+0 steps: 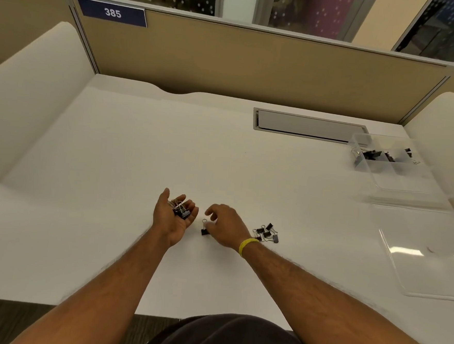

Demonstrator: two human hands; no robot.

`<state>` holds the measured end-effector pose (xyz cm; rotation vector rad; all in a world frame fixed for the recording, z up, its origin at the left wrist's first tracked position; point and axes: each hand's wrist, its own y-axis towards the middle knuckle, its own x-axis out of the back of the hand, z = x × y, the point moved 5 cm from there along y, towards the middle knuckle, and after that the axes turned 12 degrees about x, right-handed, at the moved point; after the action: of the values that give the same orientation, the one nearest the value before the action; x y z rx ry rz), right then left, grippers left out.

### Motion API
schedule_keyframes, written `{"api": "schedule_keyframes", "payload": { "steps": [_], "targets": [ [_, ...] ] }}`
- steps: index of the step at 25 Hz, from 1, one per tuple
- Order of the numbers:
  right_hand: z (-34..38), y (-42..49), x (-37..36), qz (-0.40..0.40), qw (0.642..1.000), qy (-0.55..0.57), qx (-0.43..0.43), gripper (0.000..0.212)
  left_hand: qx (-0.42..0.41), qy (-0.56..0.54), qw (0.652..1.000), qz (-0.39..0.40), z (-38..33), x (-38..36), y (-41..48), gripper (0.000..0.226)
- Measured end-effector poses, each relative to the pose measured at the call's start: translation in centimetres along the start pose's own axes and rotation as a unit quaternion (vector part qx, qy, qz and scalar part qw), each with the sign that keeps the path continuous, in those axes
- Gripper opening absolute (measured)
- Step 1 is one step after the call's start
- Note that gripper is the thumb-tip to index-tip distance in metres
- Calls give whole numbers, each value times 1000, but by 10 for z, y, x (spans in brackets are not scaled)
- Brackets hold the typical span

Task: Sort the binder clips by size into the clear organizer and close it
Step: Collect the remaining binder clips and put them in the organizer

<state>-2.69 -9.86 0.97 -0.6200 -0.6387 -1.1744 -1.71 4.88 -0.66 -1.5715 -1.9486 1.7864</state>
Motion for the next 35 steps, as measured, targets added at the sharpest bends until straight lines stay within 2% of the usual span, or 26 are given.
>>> {"api": "schedule_keyframes", "payload": {
  "steps": [2,6,9,13,17,21,24,29,35],
  "targets": [
    [-1,-2,-18,68,995,-70,-6,38,-2,-5,1000,1,-1,3,0,54],
    [2,-5,-26,53,991,-118,37,21,-10,6,1000,-5,-4,8,-4,57],
    [-4,-8,-22,38,995,-91,15,10,-9,39,999,-11,-3,8,-5,48],
    [-15,-16,-8,-45,996,62,-36,8,-2,86,996,-12,6,4,-3,39],
    [-3,-22,17,-154,967,203,3,11,9,126,992,-6,23,-8,2,37],
    [8,-29,35,-175,965,184,70,24,42,169,984,36,50,-36,-1,42],
    [-1,-43,50,-205,959,178,82,21,57,169,983,40,66,-53,-2,44],
    [-40,-75,83,-308,934,180,23,17,69,171,981,56,98,-88,0,40],
    [-70,-98,107,-325,902,284,-29,28,81,258,956,112,155,-159,-18,65]
  ]
}}
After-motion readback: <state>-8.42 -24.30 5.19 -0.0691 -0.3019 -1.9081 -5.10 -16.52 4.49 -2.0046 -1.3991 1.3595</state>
